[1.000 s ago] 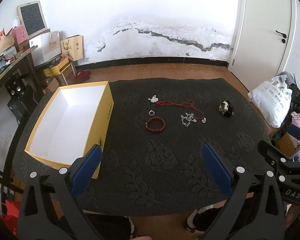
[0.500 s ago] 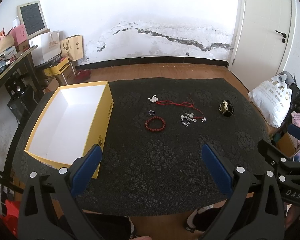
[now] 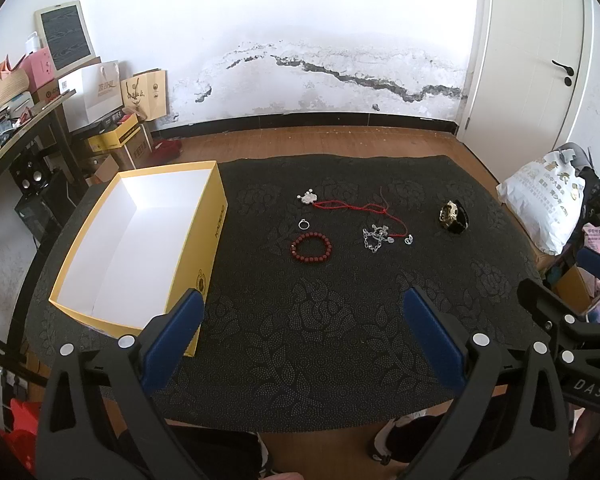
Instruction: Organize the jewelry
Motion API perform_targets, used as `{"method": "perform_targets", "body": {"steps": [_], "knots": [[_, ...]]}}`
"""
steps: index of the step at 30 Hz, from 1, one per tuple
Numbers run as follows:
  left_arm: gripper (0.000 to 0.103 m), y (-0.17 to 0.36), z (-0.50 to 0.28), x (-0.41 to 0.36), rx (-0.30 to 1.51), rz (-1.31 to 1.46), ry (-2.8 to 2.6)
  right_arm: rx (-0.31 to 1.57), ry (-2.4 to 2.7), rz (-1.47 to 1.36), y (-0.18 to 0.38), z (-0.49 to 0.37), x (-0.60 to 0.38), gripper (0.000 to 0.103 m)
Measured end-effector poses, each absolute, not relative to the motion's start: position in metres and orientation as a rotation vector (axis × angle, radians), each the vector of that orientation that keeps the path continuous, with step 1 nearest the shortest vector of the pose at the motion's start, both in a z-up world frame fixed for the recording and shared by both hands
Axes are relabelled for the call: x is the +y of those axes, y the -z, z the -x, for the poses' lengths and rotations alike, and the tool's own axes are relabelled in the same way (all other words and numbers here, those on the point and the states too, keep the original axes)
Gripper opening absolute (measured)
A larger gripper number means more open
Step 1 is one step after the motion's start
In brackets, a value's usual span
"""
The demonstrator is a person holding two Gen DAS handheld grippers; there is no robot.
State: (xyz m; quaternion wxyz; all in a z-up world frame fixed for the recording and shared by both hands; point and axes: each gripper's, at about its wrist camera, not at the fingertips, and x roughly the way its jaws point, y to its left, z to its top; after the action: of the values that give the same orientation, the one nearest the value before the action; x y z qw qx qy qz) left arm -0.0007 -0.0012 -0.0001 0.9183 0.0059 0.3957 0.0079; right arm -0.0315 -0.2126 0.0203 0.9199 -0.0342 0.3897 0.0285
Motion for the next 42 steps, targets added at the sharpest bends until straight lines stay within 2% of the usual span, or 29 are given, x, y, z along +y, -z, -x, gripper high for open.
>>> {"method": "perform_targets", "body": {"steps": [21, 31, 42], "knots": [[0.097, 0.015, -0.016, -0.001, 0.844, -0.011, -0.014, 0.807, -0.052, 0.08, -0.017, 0.025, -0.212, 0.097], [0.097, 0.062, -0.064, -0.009, 0.915, -0.009, 0.008, 0.852, -0.043, 0.047, 0.005, -0.027, -0.234, 0.097], [0.097, 0.107, -0.14, -0.019, 0.961, -0.048, -0.004, 0.882, -0.049, 0.016, 0.056, -0.103, -0.24, 0.097]]}}
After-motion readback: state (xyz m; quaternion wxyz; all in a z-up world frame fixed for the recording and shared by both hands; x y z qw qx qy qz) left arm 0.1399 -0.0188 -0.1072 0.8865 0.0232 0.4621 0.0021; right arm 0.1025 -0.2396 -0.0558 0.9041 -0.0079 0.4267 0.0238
